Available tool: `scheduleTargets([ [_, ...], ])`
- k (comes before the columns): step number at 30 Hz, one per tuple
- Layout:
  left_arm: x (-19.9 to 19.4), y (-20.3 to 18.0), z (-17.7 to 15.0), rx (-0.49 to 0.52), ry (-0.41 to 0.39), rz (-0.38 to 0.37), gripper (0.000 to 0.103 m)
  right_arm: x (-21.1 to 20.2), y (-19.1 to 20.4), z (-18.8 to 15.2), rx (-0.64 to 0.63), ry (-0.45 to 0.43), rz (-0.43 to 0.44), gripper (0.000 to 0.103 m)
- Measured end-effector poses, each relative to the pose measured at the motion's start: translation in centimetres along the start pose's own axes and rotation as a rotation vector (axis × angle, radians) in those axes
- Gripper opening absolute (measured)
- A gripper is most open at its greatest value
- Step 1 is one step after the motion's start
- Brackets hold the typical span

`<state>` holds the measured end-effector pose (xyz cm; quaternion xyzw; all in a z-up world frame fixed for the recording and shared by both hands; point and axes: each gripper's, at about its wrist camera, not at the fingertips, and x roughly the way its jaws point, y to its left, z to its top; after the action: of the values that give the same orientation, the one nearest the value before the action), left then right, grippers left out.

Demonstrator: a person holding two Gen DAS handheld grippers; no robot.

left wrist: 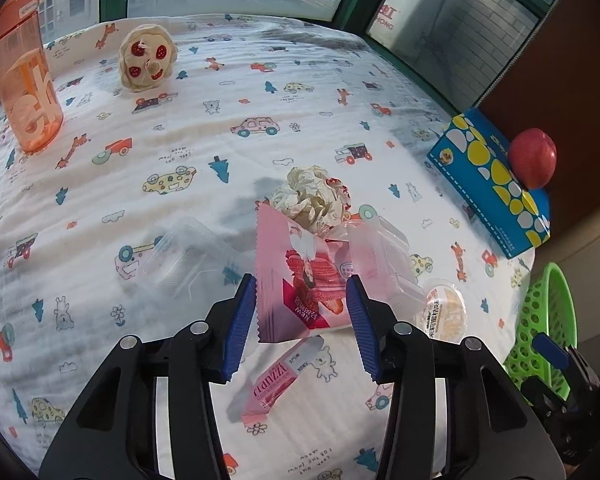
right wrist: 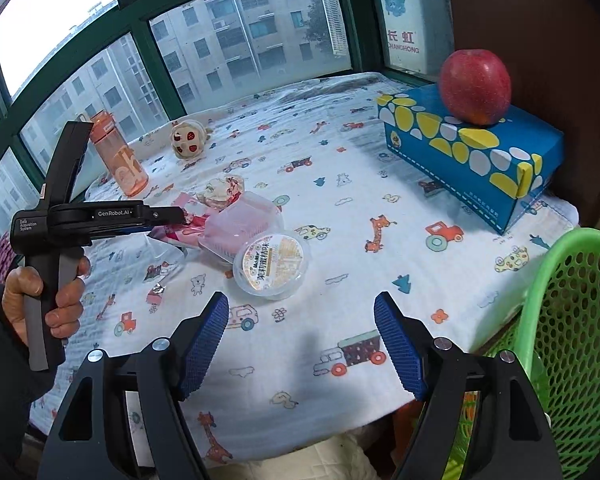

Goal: Collect trash
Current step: 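Move the left tool to the pink wrapper while the right tool approaches the jelly cup, then grasp the pink Frizzi wrapper with the left tool while the right grasps the jelly cup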

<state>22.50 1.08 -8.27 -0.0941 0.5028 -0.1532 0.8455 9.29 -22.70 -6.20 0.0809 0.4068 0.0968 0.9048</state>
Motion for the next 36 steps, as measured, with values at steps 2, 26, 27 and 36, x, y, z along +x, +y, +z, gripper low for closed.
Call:
scheduleTargets([
  [2, 0.0, 0.1, -0.1, 0.001, -0.004, -0.007, 0.038, 0.5, 0.4, 0.5, 0.004, 0.004, 0.016, 0.073],
  [26, -4.0, 0.3, 0.0, 0.001, -0.073, -0.071, 0.010, 9.5, 2.3, 1.4, -0.083, 0.144, -0.028, 0.072],
  [27, -4.3, 0.3, 0.1, 0.002, -0.078, -0.073, 0.010, 9.7, 2.3, 1.5, -0.079, 0.145, -0.029, 0.072],
  [36, -6.8, 0.4, 0.2, 0.002, -0.121, -0.078, 0.010, 10.3, 2.8, 1.5, -0.100, 0.147, -0.019, 0.063],
])
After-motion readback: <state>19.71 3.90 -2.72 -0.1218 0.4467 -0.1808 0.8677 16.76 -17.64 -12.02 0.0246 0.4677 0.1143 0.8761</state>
